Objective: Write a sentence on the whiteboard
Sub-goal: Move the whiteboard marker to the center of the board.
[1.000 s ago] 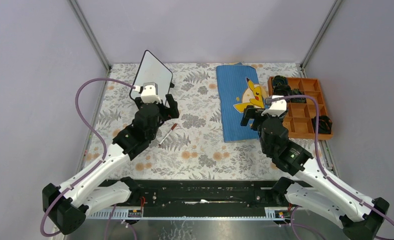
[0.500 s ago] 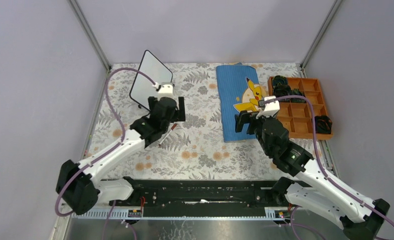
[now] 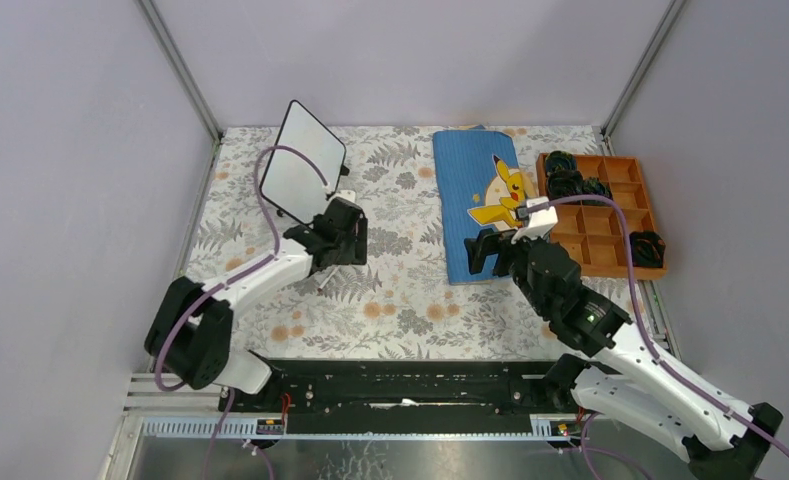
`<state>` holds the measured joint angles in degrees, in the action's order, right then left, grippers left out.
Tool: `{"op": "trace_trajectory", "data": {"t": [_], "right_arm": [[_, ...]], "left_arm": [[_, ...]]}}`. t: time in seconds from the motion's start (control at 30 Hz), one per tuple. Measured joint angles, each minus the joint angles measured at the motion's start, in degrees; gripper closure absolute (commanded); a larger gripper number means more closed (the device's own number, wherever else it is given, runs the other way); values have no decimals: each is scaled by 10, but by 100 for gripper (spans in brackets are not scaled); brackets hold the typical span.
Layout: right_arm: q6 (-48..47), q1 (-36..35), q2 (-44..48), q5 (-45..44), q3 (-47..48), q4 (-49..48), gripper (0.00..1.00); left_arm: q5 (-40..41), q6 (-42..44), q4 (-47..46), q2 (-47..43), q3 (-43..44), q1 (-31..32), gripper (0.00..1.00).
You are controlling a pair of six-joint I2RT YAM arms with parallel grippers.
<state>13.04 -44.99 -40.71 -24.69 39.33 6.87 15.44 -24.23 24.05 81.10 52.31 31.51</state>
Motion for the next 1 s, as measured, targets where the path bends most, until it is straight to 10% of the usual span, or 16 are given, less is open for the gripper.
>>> {"op": "trace_trajectory", "data": {"t": [1.0], "right_arm": [[14, 0, 25, 17, 0, 13, 1]], "left_arm": [[-108, 12, 14, 154, 31, -66, 56]]}}
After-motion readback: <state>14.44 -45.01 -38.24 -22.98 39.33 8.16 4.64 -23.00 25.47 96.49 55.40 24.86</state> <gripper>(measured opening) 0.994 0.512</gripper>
